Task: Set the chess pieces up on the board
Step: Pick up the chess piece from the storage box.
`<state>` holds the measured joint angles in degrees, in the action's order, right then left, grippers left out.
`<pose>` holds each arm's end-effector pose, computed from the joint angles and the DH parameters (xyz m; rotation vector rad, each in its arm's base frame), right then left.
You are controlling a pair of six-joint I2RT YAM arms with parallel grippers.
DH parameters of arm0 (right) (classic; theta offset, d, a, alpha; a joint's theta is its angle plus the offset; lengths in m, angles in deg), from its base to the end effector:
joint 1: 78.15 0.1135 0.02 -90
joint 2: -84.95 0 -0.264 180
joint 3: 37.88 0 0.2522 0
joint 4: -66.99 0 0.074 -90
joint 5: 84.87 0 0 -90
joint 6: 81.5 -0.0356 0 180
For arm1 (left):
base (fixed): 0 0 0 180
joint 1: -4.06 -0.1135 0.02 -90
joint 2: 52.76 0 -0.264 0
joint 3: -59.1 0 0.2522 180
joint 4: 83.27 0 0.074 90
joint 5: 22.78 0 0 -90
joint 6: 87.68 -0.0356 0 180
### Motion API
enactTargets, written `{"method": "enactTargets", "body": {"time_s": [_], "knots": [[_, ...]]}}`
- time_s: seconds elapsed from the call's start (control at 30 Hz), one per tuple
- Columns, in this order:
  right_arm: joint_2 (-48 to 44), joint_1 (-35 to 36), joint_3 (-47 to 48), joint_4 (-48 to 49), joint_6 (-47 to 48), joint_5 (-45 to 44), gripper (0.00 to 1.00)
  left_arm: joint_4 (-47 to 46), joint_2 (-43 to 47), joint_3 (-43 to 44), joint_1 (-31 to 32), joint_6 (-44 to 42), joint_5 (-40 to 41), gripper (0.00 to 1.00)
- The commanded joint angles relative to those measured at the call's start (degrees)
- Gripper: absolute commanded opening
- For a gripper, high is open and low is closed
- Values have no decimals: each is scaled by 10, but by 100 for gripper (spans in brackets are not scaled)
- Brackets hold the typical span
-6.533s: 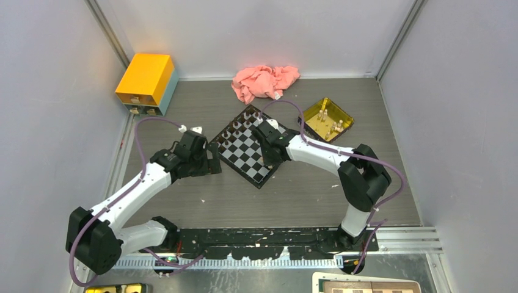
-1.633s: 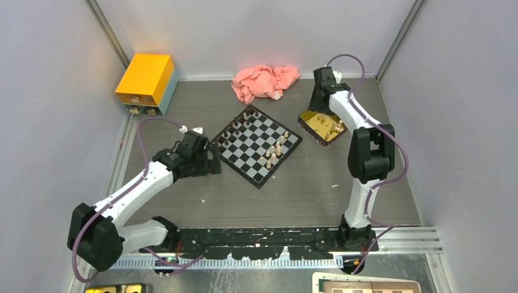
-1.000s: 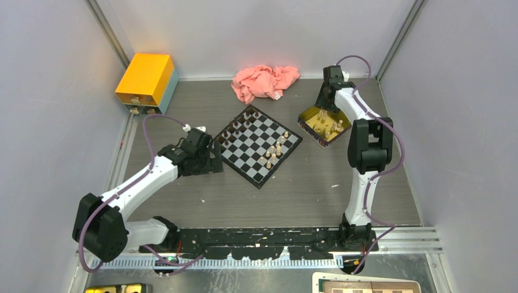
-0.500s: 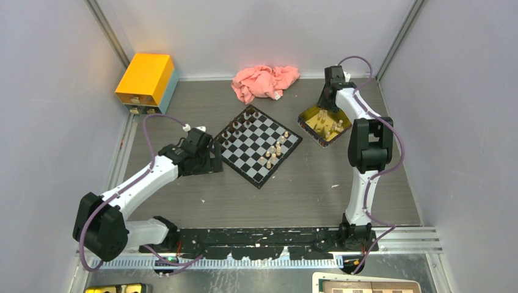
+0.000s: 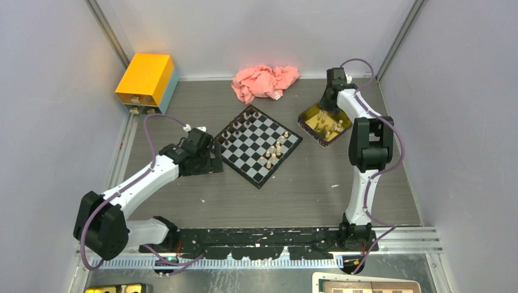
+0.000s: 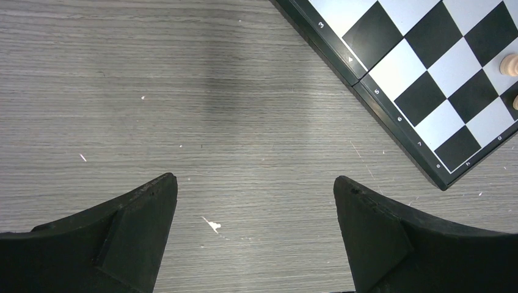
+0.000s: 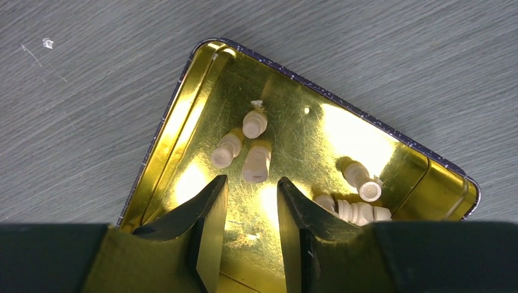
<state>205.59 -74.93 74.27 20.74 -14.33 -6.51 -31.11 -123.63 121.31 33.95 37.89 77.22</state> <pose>0.4665 0.0191 0.2145 0.5051 2.4474 -0.0691 0.2077 -0.1122 0.2297 -0.1891 2.6096 -0.1756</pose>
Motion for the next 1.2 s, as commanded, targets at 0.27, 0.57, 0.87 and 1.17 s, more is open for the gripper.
{"method": "enactTargets", "body": {"time_s": [0.27, 0.57, 0.87, 1.17], "knots": [[9, -4, -3, 22, -7, 9, 40, -14, -5, 17, 3, -3, 8, 100], [16, -7, -4, 23, -6, 12, 36, -16, -9, 17, 2, -2, 7, 100], [22, -10, 1, 24, -6, 14, 34, -17, -14, 18, 3, -4, 6, 100], [24, -11, 5, 22, -4, 17, 21, -16, -19, 23, 3, -7, 7, 100]]}}
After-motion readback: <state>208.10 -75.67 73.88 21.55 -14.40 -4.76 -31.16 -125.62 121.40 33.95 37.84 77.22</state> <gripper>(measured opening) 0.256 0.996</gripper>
